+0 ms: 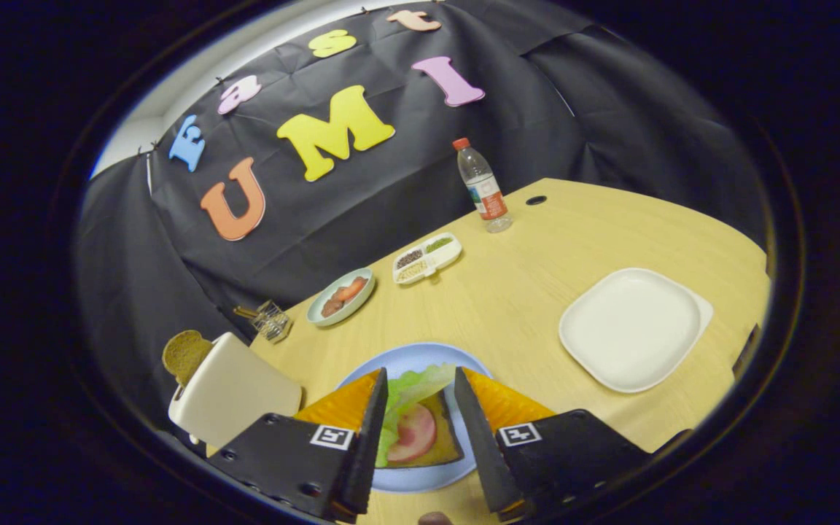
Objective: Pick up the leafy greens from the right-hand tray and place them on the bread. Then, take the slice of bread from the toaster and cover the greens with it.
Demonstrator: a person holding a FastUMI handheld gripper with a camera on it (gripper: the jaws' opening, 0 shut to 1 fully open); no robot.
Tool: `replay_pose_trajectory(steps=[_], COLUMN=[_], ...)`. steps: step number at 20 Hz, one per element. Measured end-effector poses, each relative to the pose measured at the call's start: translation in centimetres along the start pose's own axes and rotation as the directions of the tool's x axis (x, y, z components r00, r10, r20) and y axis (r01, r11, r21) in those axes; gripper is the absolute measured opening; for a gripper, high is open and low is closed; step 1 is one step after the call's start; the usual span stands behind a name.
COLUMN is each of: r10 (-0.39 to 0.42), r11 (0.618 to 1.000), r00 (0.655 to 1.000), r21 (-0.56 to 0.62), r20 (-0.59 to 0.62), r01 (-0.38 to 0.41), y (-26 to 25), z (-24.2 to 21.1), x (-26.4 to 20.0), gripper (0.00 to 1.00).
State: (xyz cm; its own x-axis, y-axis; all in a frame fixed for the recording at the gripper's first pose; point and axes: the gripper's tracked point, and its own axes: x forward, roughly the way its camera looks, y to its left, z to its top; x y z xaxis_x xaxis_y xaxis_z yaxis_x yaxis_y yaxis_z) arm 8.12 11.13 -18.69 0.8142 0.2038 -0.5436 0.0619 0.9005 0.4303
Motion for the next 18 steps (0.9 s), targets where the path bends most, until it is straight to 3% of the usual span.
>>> replay_pose_trajectory(steps=[2,8,12,18], r10=[-0.008,0.003,0.058,0.146], r11=[0.999,0.985,0.958,0.922], r00=[1.0,0.987,0.956,0.951], r21=[-0.033,-0.169,-0.286,-0.386], r20=[0.013,0.162,0.287,0.273], r01=[0.008,0.025,0.028,-0.031], y=[-0.1,2.5,8.5,18.5], z=[0.4,4.3,7.3,5.9], x=[-0.5,-3.9,-7.1,-8.1], gripper=[0.71,0.92,0.96,0.96])
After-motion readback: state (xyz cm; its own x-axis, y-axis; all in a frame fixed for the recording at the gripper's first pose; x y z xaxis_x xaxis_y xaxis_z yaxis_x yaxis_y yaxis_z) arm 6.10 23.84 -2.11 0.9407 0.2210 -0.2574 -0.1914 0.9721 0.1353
